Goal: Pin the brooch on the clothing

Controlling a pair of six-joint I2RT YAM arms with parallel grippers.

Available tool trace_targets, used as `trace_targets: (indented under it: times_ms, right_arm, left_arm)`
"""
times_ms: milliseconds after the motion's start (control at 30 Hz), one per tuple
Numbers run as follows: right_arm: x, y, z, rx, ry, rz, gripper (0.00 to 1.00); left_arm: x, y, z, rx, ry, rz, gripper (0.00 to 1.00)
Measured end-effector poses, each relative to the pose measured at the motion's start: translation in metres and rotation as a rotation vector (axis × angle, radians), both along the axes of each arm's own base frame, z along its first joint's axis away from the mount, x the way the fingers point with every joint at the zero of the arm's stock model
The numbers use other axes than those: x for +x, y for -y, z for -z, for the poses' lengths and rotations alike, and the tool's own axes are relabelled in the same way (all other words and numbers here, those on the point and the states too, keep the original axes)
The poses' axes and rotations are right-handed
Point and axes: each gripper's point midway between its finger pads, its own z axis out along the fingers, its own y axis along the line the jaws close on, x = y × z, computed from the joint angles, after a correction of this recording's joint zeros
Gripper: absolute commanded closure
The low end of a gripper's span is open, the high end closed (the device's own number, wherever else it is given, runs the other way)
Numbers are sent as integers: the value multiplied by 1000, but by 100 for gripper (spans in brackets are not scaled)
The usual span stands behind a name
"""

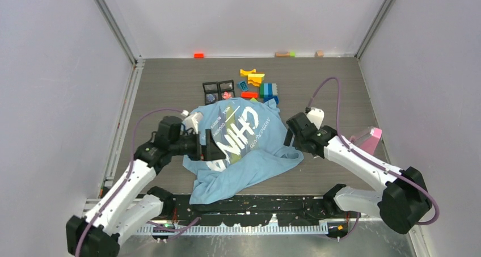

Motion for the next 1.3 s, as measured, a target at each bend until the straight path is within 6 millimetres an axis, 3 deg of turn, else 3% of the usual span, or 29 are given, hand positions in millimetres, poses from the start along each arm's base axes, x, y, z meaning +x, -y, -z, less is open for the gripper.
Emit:
trace_targets:
  times_ms: [200,400,700,867,933,1000,1133,1200,1300]
  right_arm:
    - [-14,16,37,42,-100,64,15]
    - [-5,3,40,127,-94,5,14]
    - [30,-10,43,139,-134,-95,24]
    - [45,-17,53,149,-171,-131,28]
    - [47,-20,60,155,-191,-143,34]
    - [46,-21,65,158,-208,-155,43]
    - [46,-25,70,171,-223,-174,71]
    - [46,-26,72,172,-228,-180,89]
    - [48,-27,74,172,-236,-185,99]
  left_arm:
    - [0,49,46,142,2,92,12]
    - [11,76,96,312,-5,131,15]
    - [41,113,105,426,171,182,17]
    - [44,123,115,467,212,208,38]
    - [42,123,122,495,221,221,39]
    - [42,122,128,522,228,224,46]
    - [38,123,139,553,228,234,82]
    - [36,124,144,566,227,240,98]
    - [34,127,145,569,234,240,100]
